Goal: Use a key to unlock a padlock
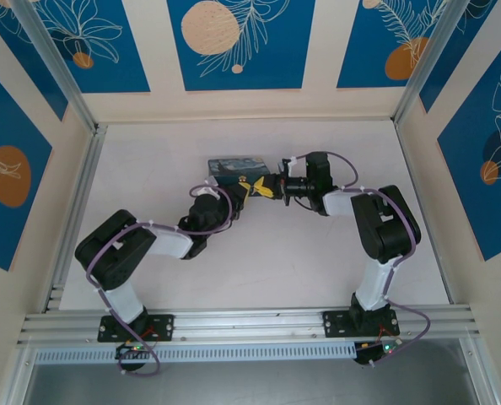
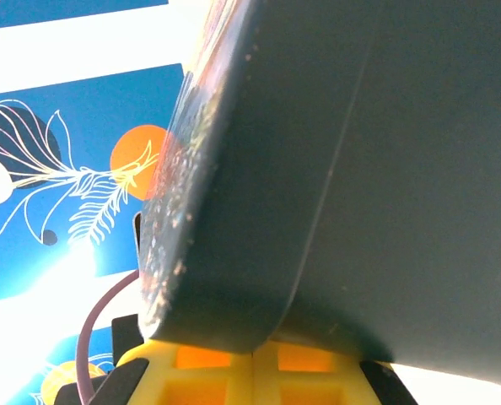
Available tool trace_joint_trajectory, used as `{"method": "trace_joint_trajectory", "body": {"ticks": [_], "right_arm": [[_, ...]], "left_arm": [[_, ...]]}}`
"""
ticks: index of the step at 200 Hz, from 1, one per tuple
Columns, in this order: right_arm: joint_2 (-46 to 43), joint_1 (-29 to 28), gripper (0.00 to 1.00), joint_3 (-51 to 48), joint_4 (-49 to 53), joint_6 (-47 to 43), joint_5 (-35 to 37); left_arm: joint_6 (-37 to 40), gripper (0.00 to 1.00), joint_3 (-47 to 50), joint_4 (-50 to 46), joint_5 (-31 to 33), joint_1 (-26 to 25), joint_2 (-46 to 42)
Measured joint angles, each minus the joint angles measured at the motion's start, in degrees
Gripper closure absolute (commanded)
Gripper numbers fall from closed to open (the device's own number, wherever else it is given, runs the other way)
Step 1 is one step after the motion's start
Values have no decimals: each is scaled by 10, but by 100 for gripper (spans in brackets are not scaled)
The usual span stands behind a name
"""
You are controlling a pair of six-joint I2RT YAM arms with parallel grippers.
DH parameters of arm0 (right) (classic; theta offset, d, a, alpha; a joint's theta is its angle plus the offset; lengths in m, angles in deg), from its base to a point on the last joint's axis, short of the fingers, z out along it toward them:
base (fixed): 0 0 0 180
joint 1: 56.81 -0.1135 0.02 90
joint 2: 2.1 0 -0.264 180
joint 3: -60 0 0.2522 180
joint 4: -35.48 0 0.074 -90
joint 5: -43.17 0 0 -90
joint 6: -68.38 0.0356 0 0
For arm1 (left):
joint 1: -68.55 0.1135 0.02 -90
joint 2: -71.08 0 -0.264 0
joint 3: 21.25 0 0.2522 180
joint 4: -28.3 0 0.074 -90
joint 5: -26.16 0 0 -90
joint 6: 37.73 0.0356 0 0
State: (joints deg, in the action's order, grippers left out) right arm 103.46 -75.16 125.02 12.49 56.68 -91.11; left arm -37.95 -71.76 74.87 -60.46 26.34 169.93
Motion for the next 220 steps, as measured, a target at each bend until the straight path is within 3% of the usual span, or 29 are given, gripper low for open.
{"method": "trace_joint_trajectory", "body": {"ticks": [110,177,220], "right_arm": [[-9,0,100,-64,-75,-4,18],[-16,0,85,-78,-115,21,21],[-23,0,69,-80,-121,33,1]], "left_arm": [[-10,100,6,-12,0,-12,0],[-10,100,7,-12,-2,-15,-7],[-10,100,7,-7,-16,-21,-12]]}}
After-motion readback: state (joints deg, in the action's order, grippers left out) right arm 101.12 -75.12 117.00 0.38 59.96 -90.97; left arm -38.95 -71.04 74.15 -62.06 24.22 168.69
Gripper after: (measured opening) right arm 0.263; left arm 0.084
